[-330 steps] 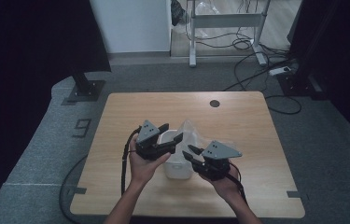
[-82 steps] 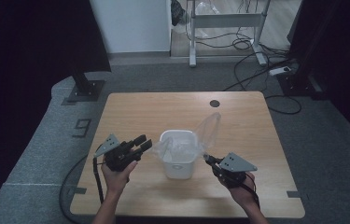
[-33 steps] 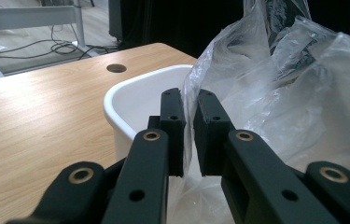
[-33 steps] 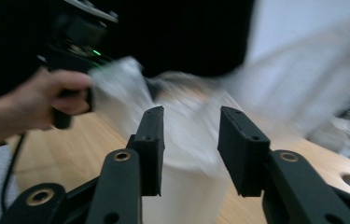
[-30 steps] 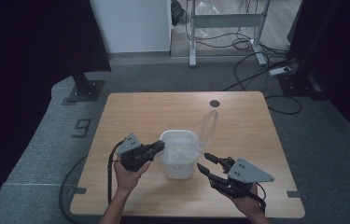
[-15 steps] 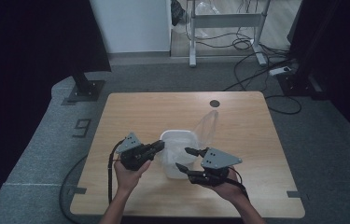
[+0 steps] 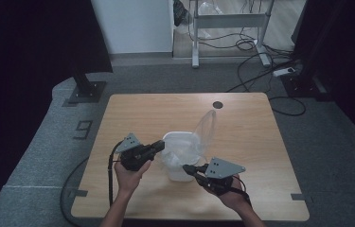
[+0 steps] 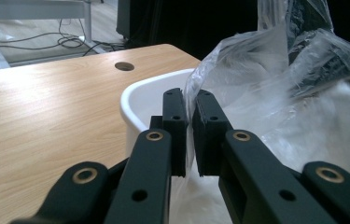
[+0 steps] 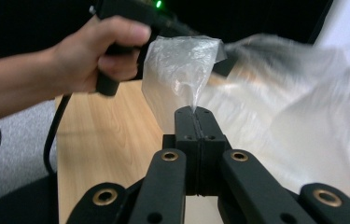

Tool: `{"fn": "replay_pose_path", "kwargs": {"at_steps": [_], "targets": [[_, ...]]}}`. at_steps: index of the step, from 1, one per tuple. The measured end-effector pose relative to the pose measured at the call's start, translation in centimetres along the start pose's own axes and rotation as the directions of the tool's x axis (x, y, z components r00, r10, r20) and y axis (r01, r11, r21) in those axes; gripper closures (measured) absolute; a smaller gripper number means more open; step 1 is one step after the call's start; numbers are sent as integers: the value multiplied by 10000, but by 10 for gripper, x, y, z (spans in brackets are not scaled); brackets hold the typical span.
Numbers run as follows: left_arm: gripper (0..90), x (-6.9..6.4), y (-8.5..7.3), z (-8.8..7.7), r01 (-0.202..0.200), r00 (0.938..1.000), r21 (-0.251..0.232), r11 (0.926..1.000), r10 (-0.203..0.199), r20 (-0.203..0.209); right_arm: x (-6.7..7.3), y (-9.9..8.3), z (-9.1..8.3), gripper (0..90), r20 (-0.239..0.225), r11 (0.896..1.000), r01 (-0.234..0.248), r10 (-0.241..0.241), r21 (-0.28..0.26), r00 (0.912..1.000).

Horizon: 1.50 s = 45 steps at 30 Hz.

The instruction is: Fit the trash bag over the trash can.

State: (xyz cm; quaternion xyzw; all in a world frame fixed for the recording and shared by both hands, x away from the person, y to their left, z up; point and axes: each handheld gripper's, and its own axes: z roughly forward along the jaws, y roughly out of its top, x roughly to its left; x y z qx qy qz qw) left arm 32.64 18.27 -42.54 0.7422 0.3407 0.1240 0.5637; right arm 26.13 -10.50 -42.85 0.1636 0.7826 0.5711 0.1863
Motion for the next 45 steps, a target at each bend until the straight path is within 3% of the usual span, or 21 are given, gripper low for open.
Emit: {"fn": "replay_pose_path", "kwargs": {"at_steps": [6,18,29,45], "targets": [[850,4,0,0,160,9998,32,9999,-159,-149,1,-21,-4,889,-210,9991,63,-54,426,9998],[848,15,-6,6,566,9977,226,9981,-557,-392,-7,-51,0,889,27,9956,-324,323,879,9995],[848,18,-7,4,644,9971,220,9977,-634,-420,-5,-56,7,889,230,9922,-73,45,1246,9997],[850,20,-16,2,548,9976,-56,9985,-550,-416,-4,-61,13,888,72,9917,-190,183,1275,9998]]}}
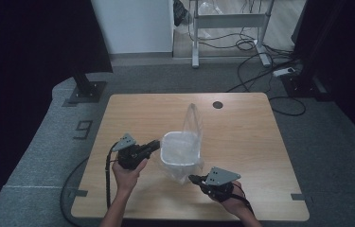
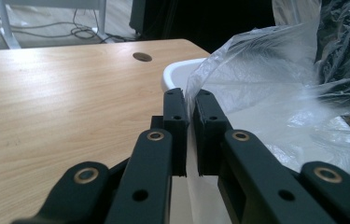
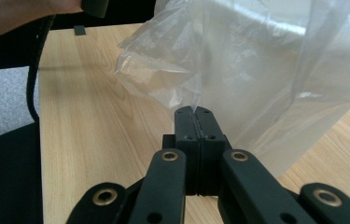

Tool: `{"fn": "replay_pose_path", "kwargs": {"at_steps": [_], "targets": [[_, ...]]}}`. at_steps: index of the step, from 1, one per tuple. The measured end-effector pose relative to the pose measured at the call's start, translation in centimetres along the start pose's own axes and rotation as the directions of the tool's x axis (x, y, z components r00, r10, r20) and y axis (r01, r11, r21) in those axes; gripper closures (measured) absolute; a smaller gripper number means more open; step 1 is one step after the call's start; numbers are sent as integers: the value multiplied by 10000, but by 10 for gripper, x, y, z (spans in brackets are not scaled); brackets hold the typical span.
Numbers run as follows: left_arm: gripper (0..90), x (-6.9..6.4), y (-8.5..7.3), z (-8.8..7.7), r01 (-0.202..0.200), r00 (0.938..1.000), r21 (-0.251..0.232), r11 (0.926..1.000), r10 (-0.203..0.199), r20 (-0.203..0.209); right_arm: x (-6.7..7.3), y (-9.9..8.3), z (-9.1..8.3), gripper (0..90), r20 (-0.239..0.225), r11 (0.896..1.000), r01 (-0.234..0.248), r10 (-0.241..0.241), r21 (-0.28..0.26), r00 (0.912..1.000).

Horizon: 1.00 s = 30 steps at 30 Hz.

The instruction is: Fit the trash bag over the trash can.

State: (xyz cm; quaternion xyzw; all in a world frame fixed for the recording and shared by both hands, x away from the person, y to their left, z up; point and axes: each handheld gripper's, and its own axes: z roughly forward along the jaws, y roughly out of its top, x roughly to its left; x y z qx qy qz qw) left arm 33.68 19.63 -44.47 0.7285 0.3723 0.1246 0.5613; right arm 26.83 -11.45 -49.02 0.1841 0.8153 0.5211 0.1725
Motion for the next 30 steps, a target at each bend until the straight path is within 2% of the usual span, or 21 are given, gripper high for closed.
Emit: {"fn": "replay_pose_path", "kwargs": {"at_steps": [12,22,23,25,27,29,30], "targets": [[852,-1,-3,1,-430,9990,-271,9987,426,-139,-2,-5,1,888,-240,9993,-354,350,-154,9991],[852,0,-4,6,-461,9987,6,9989,461,-207,-2,-12,8,888,-370,9991,-427,424,-71,9984],[851,0,-4,6,-467,9986,39,9989,468,-226,-2,-14,9,875,-390,9988,-483,481,-59,9981],[851,0,-4,6,-462,9987,0,9989,462,-227,-2,-13,7,768,-470,9984,-534,524,-189,9975],[851,0,-4,5,-499,9985,-15,9988,498,-247,1,-10,1,716,-497,9964,-639,611,-561,9969],[851,-1,-4,5,-484,9985,-37,9988,482,-266,5,-4,-7,660,-362,9932,-534,498,-1039,9981],[851,-1,-4,5,-484,9985,-37,9988,482,-266,5,-4,-7,660,-362,9932,-534,498,-1039,9981]]}}
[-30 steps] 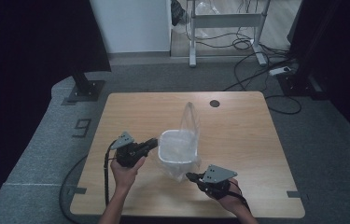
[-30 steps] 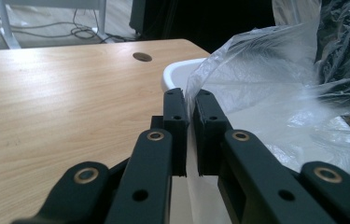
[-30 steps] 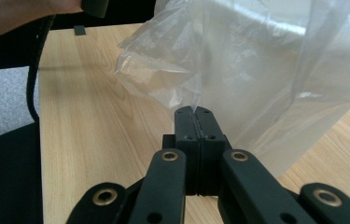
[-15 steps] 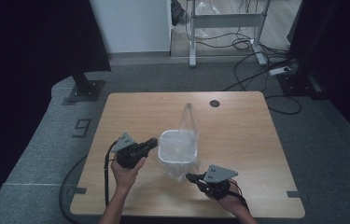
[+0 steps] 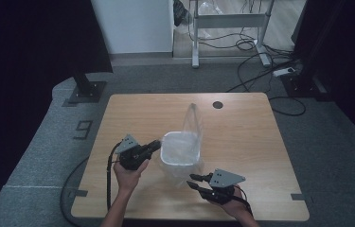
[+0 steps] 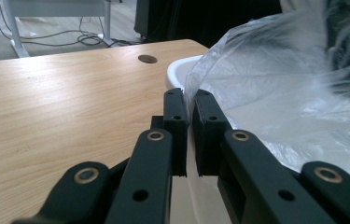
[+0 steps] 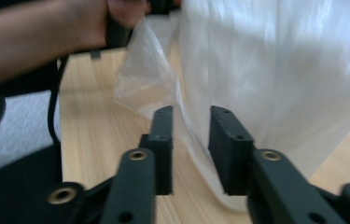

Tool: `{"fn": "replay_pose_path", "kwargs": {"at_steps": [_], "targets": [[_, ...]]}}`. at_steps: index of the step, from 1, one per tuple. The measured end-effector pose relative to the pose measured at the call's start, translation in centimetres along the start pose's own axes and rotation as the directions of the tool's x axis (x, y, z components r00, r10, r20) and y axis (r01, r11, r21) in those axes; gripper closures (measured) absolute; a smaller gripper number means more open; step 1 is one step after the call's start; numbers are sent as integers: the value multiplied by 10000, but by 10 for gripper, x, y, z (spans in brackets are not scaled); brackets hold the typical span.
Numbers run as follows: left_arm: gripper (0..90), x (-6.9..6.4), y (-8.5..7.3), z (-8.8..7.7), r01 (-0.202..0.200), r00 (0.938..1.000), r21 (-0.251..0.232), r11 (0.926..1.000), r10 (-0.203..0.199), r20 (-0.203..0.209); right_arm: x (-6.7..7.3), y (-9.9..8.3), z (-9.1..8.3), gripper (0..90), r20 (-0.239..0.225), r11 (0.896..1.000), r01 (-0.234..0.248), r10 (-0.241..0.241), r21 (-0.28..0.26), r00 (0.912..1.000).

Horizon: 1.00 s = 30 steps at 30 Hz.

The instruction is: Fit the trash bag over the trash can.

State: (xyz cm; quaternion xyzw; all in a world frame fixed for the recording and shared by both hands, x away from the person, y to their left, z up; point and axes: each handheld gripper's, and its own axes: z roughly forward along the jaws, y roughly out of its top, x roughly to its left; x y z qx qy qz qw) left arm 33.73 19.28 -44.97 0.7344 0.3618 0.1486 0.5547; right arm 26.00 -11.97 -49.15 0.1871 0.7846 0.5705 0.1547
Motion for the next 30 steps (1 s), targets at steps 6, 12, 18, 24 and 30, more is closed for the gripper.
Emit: {"fn": "replay_pose_path", "kwargs": {"at_steps": [6,12,18,24,30], "targets": [[850,-3,0,-2,-39,10000,-128,9999,39,-21,13,32,-29,585,866,9939,257,-165,-1069,9961],[850,-5,0,-1,-53,10000,-190,9998,52,-24,6,58,-34,554,1895,9924,134,101,-1221,9818],[849,-6,0,-2,-102,9999,-233,9997,102,16,-4,70,-19,547,2423,9967,-181,369,-796,9695],[852,-6,1,-6,-120,9999,-344,9993,119,-51,-22,71,-3,835,2849,9950,-952,996,-295,9534],[859,0,1,-10,-68,9998,-376,9993,60,-209,-40,60,-8,889,3478,9896,-1358,1435,-468,9265]]}}
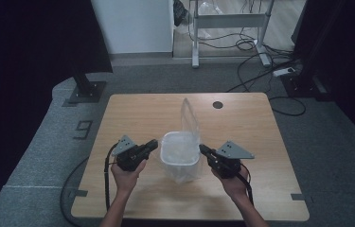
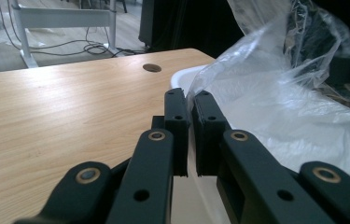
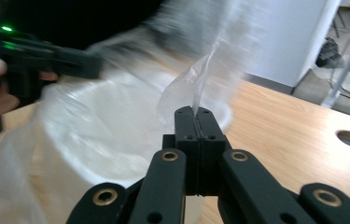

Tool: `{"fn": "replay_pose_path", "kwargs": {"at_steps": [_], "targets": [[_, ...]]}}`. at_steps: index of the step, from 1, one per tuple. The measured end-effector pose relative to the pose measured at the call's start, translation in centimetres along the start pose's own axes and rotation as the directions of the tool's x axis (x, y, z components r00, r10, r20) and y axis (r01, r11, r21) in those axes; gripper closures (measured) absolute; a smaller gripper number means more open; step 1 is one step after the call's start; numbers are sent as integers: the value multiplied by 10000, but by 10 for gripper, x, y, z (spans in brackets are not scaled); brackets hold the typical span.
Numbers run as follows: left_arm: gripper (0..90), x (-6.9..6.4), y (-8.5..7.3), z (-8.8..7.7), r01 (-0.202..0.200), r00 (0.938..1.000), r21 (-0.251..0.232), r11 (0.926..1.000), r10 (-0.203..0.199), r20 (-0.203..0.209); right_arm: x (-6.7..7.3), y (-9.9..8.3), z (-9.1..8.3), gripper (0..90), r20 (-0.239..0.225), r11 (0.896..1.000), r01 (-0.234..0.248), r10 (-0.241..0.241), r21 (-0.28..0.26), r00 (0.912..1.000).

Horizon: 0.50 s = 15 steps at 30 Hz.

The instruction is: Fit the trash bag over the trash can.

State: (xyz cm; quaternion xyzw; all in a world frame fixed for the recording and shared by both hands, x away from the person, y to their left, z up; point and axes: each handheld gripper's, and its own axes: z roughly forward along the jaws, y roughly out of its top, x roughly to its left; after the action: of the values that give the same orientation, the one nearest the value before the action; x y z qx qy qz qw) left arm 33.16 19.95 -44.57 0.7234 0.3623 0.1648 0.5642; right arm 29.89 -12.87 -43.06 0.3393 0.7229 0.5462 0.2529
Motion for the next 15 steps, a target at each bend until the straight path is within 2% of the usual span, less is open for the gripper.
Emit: {"fn": "replay_pose_path", "kwargs": {"at_steps": [9,14,15], "targets": [[844,2,-7,-1,84,9999,176,9998,-85,62,-12,-15,-5,888,248,9999,-115,112,128,9996],[694,-1,-2,-6,-119,9997,-118,9999,121,209,-13,-12,-6,888,118,9999,95,-94,-96,9999],[661,-4,5,-7,-317,9992,-253,9992,322,217,-12,-10,-6,888,114,9999,142,-141,-88,9998]]}}
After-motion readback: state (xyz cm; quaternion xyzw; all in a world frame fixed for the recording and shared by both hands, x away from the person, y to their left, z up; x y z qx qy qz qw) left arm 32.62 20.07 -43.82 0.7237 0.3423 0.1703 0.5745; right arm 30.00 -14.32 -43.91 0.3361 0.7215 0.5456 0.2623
